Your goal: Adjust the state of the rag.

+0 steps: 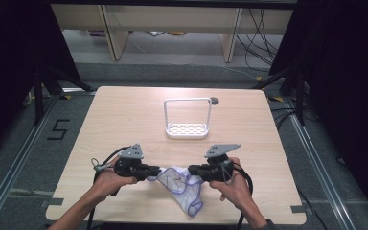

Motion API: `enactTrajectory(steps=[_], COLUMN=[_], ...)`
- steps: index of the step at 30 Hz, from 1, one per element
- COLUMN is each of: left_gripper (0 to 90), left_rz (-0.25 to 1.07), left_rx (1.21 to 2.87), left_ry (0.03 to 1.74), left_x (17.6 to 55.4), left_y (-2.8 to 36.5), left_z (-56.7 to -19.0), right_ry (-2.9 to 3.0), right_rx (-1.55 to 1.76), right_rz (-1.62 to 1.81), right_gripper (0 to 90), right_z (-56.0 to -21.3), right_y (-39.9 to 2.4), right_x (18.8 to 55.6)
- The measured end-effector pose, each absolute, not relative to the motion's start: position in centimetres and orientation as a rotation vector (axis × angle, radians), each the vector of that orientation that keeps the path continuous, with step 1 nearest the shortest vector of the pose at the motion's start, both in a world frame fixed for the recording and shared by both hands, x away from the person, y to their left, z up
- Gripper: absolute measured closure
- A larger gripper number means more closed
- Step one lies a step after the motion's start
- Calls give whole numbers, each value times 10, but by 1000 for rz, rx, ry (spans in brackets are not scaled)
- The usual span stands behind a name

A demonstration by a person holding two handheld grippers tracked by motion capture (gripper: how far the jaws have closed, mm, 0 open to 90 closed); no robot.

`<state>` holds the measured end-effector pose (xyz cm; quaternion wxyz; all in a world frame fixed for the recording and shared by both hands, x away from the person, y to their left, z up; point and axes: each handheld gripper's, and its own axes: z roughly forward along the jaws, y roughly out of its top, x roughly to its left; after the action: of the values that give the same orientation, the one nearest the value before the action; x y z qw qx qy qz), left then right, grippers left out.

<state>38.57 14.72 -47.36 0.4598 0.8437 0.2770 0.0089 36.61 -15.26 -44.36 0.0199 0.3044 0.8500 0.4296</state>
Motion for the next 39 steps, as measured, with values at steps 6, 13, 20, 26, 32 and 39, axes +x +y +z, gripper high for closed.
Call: enactTrajectory(steps=[6,13,20,26,32,39], left_gripper=[794,490,453,426,393,405], left_rz=[-32,77,200,153,90,119], left_rx=[2043,1960,1927,1977,2039,2124], left_ry=[812,924,862,742,630,587], left_x=[423,427,406,384,370,378], left_y=[147,162,167,137,104,69], left_z=[-503,-497,-468,-461,-465,-473], right_ry=[2655,2526,2491,2526,2521,2487], right_rx=[1055,1201,1133,1048,1103,1169], right_rz=[1222,1207,1201,1143,1132,1108], right_gripper=[850,638,556,526,538,552], right_z=[-472,-483,-463,-462,-466,-467], right_y=[-145,-160,-173,-160,-165,-180], right_x=[409,427,406,398,397,400])
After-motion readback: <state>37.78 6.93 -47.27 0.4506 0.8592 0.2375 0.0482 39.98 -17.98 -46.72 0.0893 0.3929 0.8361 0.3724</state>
